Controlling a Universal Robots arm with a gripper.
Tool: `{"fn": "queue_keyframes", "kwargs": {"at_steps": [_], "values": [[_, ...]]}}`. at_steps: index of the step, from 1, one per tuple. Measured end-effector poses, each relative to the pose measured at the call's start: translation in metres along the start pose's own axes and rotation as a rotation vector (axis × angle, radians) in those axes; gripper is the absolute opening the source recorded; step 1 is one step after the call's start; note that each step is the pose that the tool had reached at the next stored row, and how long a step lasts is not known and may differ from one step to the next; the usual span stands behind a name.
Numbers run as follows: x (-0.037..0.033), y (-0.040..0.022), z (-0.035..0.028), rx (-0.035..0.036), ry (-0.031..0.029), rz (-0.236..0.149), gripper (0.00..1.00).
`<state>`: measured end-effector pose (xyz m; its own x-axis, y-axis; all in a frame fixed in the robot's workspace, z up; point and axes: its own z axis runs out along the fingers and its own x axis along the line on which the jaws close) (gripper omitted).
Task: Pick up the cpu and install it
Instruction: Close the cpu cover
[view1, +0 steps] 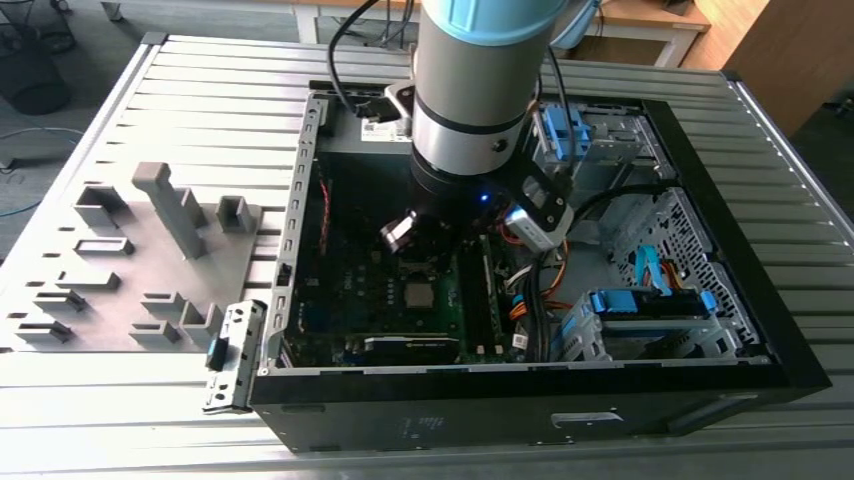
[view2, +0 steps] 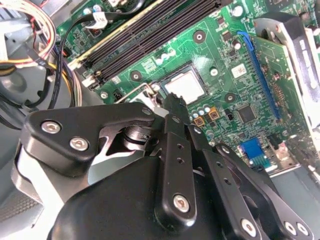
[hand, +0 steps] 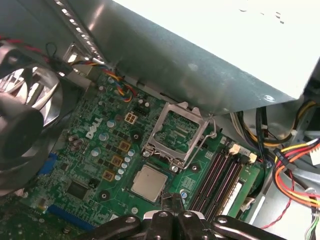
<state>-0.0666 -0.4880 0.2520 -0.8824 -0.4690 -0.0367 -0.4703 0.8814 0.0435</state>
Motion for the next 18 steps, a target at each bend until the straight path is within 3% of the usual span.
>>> {"fn": "queue_keyframes", "kwargs": {"at_steps": [18], "values": [[0.0, 0.0, 0.0, -0.0114, 0.0135, -0.311, 0.11]]}}
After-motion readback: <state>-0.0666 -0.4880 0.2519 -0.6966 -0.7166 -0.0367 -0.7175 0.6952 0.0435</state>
